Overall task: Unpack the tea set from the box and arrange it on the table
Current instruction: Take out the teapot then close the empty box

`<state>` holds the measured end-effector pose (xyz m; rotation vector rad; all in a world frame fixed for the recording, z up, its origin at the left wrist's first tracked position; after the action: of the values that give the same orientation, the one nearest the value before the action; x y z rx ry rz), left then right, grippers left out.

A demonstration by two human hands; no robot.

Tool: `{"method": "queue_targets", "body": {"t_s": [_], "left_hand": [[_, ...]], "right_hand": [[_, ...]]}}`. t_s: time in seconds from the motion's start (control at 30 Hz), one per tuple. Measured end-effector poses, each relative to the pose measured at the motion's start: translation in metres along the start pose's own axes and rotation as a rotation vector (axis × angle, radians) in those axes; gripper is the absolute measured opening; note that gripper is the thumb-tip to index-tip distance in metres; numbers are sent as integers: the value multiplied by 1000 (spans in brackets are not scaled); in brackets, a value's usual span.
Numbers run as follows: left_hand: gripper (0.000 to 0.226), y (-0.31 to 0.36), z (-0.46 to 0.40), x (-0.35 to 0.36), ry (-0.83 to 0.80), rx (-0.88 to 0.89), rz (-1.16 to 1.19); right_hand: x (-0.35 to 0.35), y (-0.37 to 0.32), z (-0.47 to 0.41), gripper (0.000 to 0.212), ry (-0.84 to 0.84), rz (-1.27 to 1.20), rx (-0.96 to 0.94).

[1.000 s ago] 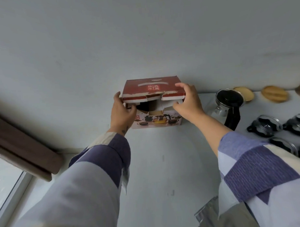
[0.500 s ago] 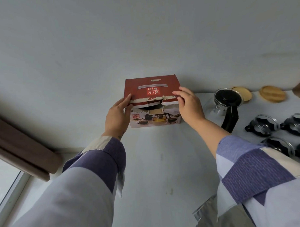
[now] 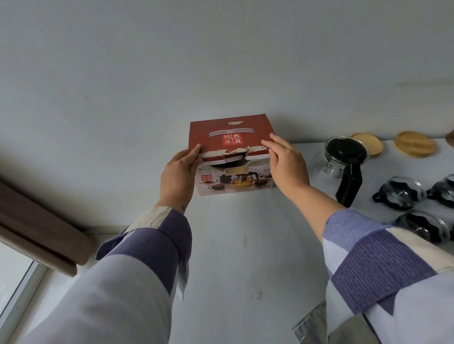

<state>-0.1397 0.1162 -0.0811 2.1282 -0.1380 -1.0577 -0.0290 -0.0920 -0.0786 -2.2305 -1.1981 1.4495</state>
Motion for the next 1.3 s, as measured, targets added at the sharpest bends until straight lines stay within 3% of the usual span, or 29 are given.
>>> {"method": "queue_targets", "body": {"t_s": [0.53,0.63,0.77,0.83,0.97,1.1,1.3], "left_hand": [[39,-3,4,10,30,-41,-21],[39,-6,5,15,17,-27,-33],[39,-11,8,19,11,-52,-30],[40,-12,10,21,13,-67,-11],[39,-12,9,23,9,-80,-10],[40,-14,8,24,-1,-65,-29],[43,-10,10,24,-15,-82,-40]], "right_hand": [[12,6,10,32,87,42,-59],[15,10,17,42,8,35,-55],[28,9,28,71,-114,197,-97],[31,2,30,66,-31,182,-137],[32,-12,26,38,138,109,-226],[30,-18,17,23,170,51,-280],[31,-15,16,24,158,127,-320]]}}
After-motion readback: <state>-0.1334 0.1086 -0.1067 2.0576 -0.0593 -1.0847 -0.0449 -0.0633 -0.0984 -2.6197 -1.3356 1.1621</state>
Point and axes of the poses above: each hand's wrist, its own z-axis away from the middle knuckle, its own x-axis out of the palm, y = z × x, the point moved 2 cm from there along -z, towards the middle knuckle, and after that the axes turned 11 degrees about y, right-handed, at the moved point
